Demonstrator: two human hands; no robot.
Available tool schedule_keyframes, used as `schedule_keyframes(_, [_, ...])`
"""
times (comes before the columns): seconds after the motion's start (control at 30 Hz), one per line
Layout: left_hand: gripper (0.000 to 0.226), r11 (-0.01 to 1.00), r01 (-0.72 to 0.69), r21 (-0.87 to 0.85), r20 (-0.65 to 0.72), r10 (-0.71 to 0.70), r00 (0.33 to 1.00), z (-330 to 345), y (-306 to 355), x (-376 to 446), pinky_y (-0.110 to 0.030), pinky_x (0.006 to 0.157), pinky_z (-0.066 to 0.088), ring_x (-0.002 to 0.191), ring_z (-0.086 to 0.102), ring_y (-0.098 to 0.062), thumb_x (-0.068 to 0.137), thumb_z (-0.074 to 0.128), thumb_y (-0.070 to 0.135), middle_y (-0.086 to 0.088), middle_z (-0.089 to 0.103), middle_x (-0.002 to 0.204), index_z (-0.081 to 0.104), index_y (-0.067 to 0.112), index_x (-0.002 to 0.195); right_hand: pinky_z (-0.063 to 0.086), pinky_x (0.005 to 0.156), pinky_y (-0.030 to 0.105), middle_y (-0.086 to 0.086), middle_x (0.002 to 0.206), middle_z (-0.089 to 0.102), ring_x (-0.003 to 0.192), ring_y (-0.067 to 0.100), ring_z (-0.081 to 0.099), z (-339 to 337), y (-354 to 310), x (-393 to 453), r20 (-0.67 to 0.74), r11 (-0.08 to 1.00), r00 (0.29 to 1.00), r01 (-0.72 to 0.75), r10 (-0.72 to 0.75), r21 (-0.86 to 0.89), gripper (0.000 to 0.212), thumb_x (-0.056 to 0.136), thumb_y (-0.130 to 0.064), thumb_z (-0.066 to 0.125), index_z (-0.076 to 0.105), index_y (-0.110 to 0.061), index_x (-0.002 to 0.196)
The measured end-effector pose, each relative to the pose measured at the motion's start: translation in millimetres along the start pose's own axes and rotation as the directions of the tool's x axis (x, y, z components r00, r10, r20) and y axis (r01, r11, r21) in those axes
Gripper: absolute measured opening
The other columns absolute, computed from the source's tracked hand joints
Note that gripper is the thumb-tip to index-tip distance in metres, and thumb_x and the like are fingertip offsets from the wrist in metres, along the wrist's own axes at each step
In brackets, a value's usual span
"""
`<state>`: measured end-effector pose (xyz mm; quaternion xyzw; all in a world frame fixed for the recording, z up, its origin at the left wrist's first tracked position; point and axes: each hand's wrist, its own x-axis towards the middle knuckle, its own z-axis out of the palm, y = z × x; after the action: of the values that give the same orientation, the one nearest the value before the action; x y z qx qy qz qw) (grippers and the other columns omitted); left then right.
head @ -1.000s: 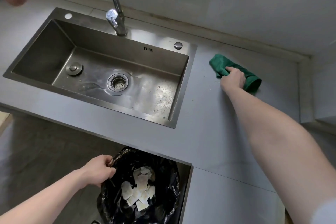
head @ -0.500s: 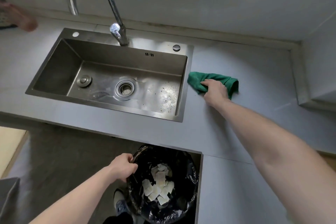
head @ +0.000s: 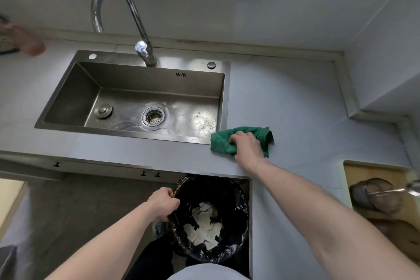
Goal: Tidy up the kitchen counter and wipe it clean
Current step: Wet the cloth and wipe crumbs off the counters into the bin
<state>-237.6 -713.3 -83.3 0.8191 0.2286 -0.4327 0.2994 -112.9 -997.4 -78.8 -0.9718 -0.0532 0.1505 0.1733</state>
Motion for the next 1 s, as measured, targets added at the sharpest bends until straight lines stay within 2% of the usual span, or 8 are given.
schedule_keyframes(0.17, [0.007,0.999,-0.016,-0.027,-0.013,0.016,1.0,4.8,4.8,-8.2,-0.035,0.063,0.065,0.068,0.074,-0.03,0.076,0.057,0.015,-0.008,0.068,0.085,0.052,0.013,0.081,0.044,0.099,0.038,-0.007,0.121,0.062,0.111,0.023,0.048,9.8,-14.5,-35.5,0.021,0.999,1.0,0.001,-0.002,0.033,0.046,0.081,0.008,0.061,0.066,-0.026,0.113])
schedule_keyframes(0.33, [0.009,0.999,-0.037,0.024,-0.045,0.038,0.998,7.9,-0.6,-8.0,-0.038,0.075,0.064,0.072,0.07,-0.027,0.073,0.059,0.022,-0.003,0.066,0.077,0.053,0.016,0.077,0.046,0.101,0.03,-0.007,0.119,0.067,0.115,0.019,0.055,20.2,-37.9,-76.5,0.109,0.99,0.994,-0.008,-0.007,0.144,0.049,0.077,0.006,0.062,0.072,-0.029,0.109])
schedule_keyframes(0.43, [0.009,0.999,-0.047,-0.003,-0.074,0.046,0.996,9.0,0.8,-13.5,-0.025,0.05,0.054,0.054,0.066,-0.025,0.078,0.061,0.018,-0.001,0.064,0.068,0.053,0.016,0.074,0.052,0.091,0.024,-0.005,0.118,0.07,0.111,0.015,0.062,26.6,-49.4,-105.8,0.295,0.975,0.954,-0.008,-0.059,0.223,0.055,0.072,0.006,0.053,0.075,-0.031,0.106])
schedule_keyframes(0.5, [0.01,0.999,-0.044,-0.024,-0.067,0.043,0.997,10.1,-0.4,-15.9,-0.021,0.044,0.047,0.045,0.065,-0.023,0.08,0.061,0.016,-0.001,0.063,0.066,0.053,0.015,0.074,0.054,0.085,0.025,-0.007,0.114,0.07,0.105,0.015,0.064,27.6,-49.0,-121.8,0.333,0.971,0.94,-0.015,-0.067,0.238,0.058,0.069,0.005,0.048,0.074,-0.036,0.101])
schedule_keyframes(0.7, [0.003,0.998,-0.029,-0.062,-0.025,0.028,0.999,7.7,-7.2,-16.0,-0.026,0.048,0.054,0.056,0.072,-0.024,0.081,0.06,0.013,-0.006,0.069,0.079,0.06,0.012,0.083,0.053,0.083,0.02,-0.015,0.092,0.075,0.09,0.006,0.067,-21.0,-24.8,-117.9,0.057,0.921,0.996,-0.091,0.075,0.378,0.053,0.062,-0.005,0.052,0.076,-0.034,0.099])
schedule_keyframes(0.87, [0.005,0.996,-0.031,-0.079,-0.014,0.03,0.999,8.6,-7.6,-16.5,-0.026,0.048,0.054,0.057,0.071,-0.024,0.079,0.06,0.012,-0.006,0.068,0.078,0.06,0.011,0.083,0.047,0.079,0.016,-0.011,0.092,0.074,0.088,0.009,0.066,-71.5,0.4,-91.2,-0.227,0.878,0.947,-0.101,0.229,0.468,0.044,0.073,-0.001,0.063,0.078,-0.027,0.106])
schedule_keyframes(0.93, [0.007,0.996,-0.03,-0.088,-0.011,0.029,1.0,9.0,-6.9,-16.4,-0.026,0.049,0.055,0.057,0.071,-0.024,0.078,0.059,0.012,-0.006,0.068,0.078,0.061,0.01,0.084,0.049,0.084,0.024,-0.005,0.102,0.075,0.095,0.015,0.065,-76.9,11.5,-78.1,-0.263,0.889,0.929,-0.124,0.259,0.441,0.044,0.075,0.0,0.061,0.076,-0.026,0.107])
schedule_keyframes(1.0, [0.011,0.994,-0.03,-0.103,-0.007,0.03,1.0,9.2,-6.5,-15.7,-0.026,0.05,0.055,0.06,0.073,-0.025,0.078,0.059,0.012,-0.007,0.069,0.081,0.063,0.009,0.088,0.05,0.089,0.029,-0.002,0.111,0.072,0.104,0.021,0.064,-71.7,21.1,-66.5,-0.196,0.908,0.941,-0.187,0.275,0.374,0.047,0.074,-0.001,0.058,0.074,-0.028,0.108])
